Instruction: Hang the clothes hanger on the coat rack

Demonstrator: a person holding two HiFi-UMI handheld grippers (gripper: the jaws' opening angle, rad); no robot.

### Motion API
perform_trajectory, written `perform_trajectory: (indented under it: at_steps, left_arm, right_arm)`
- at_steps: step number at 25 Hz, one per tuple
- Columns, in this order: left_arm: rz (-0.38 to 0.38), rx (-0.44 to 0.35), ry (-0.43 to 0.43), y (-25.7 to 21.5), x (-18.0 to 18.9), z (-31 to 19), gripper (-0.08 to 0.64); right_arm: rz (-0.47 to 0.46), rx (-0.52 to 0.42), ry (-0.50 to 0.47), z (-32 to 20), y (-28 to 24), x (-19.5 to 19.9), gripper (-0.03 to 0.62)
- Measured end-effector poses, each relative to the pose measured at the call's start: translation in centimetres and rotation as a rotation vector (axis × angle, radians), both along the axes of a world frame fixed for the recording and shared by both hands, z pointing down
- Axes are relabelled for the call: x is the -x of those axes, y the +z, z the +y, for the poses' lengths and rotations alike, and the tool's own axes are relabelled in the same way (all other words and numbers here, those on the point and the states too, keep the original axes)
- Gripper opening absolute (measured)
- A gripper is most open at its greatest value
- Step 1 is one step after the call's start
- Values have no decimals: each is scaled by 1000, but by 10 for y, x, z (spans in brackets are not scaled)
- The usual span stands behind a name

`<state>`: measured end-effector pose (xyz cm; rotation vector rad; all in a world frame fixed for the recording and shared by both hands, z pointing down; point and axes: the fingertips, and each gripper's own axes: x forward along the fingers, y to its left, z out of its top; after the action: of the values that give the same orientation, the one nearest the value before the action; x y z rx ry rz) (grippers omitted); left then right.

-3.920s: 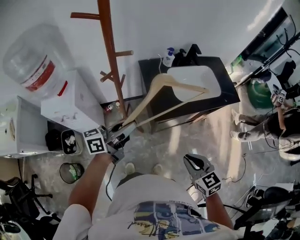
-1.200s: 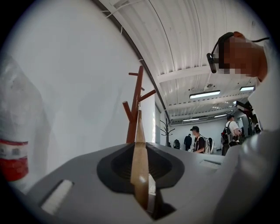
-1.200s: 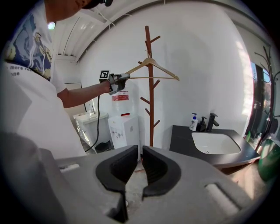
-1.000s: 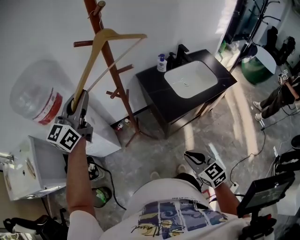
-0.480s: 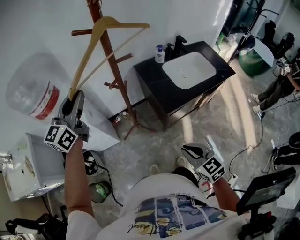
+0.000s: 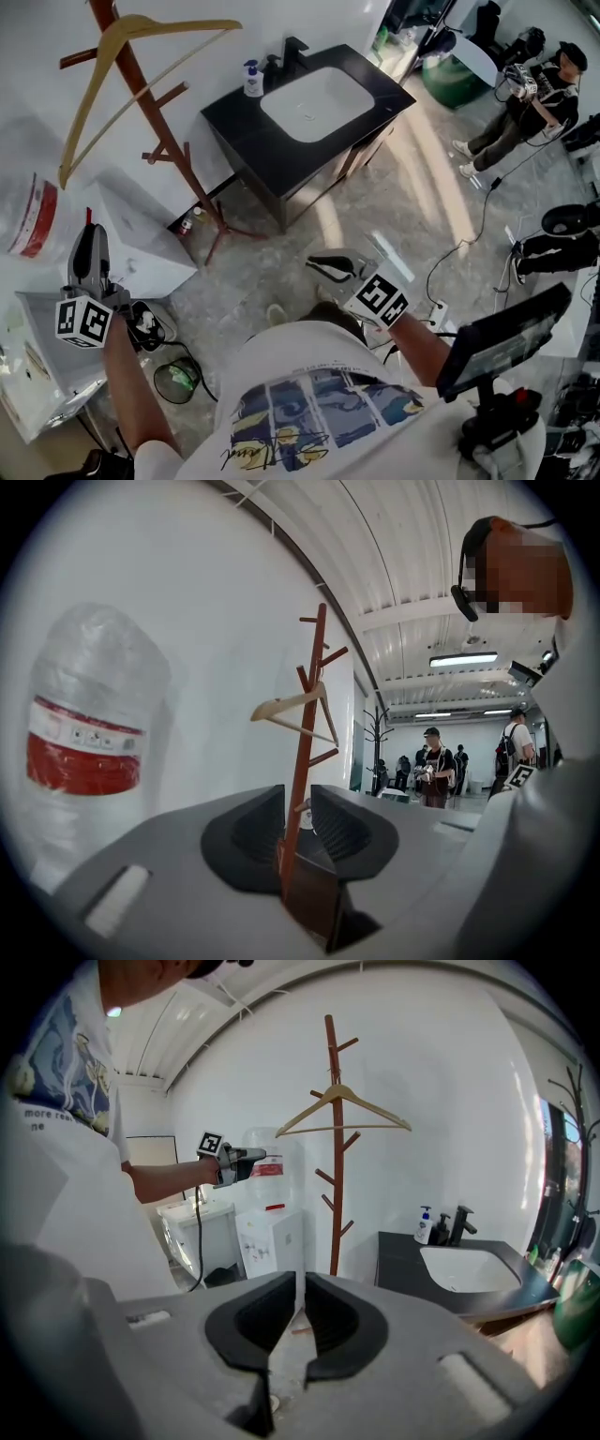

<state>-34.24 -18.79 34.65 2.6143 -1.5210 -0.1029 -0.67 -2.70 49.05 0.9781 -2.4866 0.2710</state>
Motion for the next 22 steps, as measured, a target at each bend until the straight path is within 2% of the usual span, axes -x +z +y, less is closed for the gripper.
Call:
perform_trajectory:
  at_steps: [5, 10, 17, 22]
  left_arm:
    - [-60, 61, 63, 30, -32, 33, 80]
    - [-106, 134, 227, 53, -103, 81, 80]
    - [-82, 204, 480, 74, -194, 139, 80]
    - [-75, 229, 575, 84, -229, 164, 77]
  right_arm:
    - [-15, -24, -13, 0, -16, 8, 34]
    - [-37, -68, -35, 0, -36, 18, 34]
    - [-54, -99, -53, 2, -50, 25, 33]
    - [-67, -108, -74, 6, -53, 27, 28]
